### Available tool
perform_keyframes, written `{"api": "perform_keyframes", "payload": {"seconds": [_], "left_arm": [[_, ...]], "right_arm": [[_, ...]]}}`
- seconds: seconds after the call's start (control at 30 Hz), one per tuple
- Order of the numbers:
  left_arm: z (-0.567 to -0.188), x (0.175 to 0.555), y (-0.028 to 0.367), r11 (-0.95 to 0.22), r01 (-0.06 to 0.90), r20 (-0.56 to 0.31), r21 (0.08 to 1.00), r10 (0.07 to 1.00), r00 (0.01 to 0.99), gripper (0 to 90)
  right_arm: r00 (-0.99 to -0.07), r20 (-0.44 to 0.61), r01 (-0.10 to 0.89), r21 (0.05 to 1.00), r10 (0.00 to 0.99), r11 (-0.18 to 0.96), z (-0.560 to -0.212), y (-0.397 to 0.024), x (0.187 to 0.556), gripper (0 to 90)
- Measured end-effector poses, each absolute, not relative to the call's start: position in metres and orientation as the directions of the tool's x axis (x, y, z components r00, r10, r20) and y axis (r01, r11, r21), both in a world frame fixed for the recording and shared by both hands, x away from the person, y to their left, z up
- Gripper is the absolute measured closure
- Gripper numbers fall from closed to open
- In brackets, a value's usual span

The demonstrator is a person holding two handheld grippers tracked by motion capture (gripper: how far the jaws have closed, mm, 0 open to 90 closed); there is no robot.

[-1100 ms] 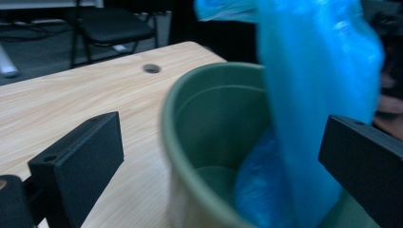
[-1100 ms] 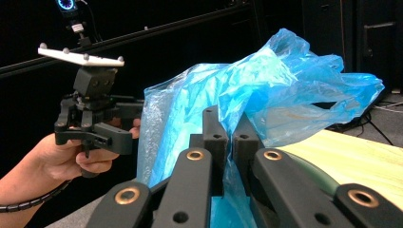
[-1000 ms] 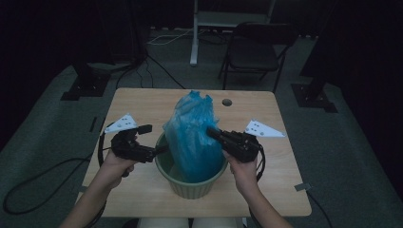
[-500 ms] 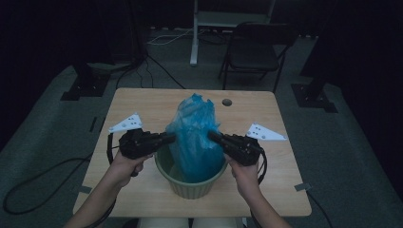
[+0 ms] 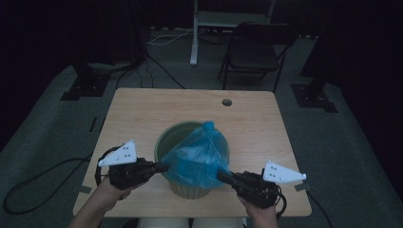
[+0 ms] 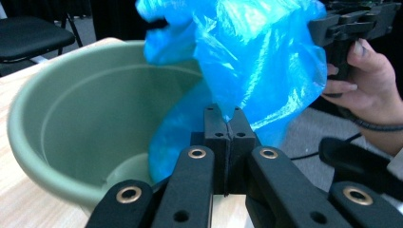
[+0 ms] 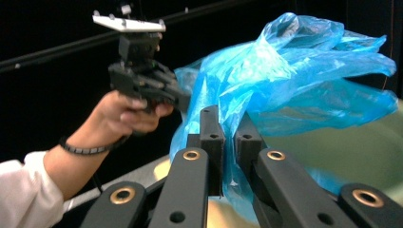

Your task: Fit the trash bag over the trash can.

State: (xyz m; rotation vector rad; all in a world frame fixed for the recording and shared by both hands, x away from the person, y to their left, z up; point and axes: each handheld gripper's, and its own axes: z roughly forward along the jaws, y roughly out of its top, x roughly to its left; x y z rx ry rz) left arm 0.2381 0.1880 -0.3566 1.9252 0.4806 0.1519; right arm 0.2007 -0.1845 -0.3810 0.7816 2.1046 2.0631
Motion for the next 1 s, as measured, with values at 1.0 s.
{"api": "perform_keyframes", "payload": {"seconds": [1.0], "left_arm": [[-0.388,0.216,0.201,-0.359,0.269,-0.121,0.894,0.384,0.915,90.0]], "right_arm": [[-0.597,0.516,0.591,0.801,0.615,-0.098,-0.442,-0.259,0.218,74.2]]}}
